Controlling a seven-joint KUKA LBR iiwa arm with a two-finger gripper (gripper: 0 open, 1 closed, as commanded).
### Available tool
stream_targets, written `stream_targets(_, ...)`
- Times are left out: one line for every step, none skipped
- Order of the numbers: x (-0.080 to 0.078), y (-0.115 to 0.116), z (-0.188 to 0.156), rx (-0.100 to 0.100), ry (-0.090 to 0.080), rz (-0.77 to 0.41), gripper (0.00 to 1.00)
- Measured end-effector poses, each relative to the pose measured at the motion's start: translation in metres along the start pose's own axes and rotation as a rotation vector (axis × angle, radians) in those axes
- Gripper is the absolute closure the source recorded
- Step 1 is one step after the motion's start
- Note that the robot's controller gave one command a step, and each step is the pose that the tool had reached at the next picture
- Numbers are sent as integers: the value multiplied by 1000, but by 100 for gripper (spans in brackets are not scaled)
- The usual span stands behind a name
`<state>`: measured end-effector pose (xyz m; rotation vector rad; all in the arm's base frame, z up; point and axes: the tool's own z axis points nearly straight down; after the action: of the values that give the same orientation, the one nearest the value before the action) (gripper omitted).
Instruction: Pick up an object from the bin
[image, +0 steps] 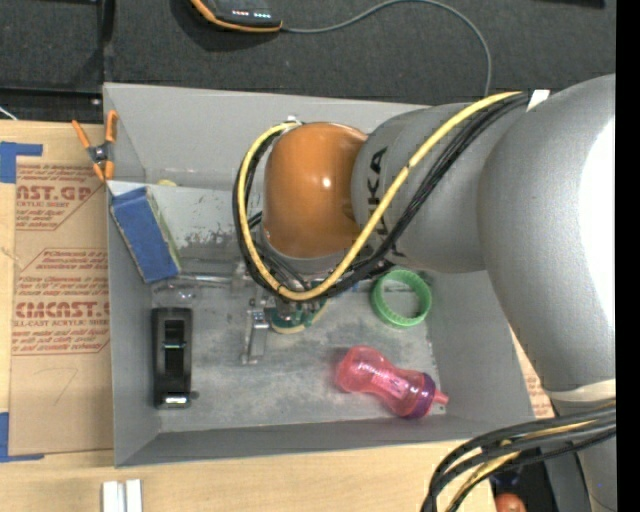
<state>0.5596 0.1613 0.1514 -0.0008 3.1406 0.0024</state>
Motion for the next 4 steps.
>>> stream_targets(-21, -67, 83, 1, 6, -273, 0)
stream_targets(-30, -113, 8, -2, -5, -116, 0)
stream_targets(-25, -146, 51, -8, 8, -471, 0)
stream_targets(-30, -142, 82, -4, -6, -33, 0)
